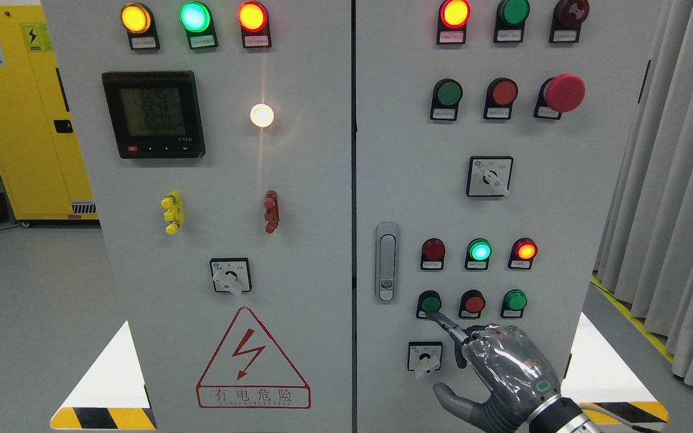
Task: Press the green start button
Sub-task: 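Press the green push button with the right hand's fingers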
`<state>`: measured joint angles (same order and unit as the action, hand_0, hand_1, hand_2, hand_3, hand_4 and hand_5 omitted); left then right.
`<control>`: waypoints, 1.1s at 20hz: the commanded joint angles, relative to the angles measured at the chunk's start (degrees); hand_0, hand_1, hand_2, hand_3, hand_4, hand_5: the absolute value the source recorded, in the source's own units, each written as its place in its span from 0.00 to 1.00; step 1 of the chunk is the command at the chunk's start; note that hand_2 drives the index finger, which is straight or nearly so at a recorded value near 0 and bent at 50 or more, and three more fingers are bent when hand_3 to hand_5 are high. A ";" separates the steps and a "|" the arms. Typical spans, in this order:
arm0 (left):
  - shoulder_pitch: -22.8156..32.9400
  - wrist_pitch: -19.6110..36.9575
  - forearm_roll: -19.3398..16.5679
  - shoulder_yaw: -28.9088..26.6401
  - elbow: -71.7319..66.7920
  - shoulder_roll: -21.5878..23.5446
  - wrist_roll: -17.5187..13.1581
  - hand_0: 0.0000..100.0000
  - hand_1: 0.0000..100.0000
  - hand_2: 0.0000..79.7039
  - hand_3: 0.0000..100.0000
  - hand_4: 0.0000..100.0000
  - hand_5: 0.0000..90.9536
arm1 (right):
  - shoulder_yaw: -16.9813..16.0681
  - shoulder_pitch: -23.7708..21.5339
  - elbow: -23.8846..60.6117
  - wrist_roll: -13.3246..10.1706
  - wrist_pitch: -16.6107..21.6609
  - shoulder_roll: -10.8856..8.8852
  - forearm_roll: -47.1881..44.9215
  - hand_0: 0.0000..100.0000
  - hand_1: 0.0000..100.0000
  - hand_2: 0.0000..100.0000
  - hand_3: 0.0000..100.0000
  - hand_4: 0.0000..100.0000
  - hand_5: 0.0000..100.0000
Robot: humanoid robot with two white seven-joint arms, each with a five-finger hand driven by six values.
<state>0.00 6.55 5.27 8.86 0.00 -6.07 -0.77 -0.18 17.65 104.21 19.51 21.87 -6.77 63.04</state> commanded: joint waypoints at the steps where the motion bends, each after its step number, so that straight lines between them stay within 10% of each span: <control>1: -1.67 0.04 0.00 0.01 1.58 -0.09 -0.02 0.12 0.56 0.00 0.00 0.00 0.00 | 0.44 0.54 -1.38 0.08 -0.42 0.00 -0.19 0.41 0.59 0.02 0.70 0.71 0.63; 22: -1.67 0.04 0.00 0.01 1.58 0.00 -0.02 0.12 0.56 0.00 0.00 0.00 0.00 | -0.26 2.56 -2.35 0.17 -1.83 -0.08 -0.37 0.41 0.59 0.02 0.70 0.72 0.64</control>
<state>0.00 6.55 5.27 8.87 0.00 -6.12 -0.78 -0.02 19.56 102.66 19.53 20.70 -6.77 62.69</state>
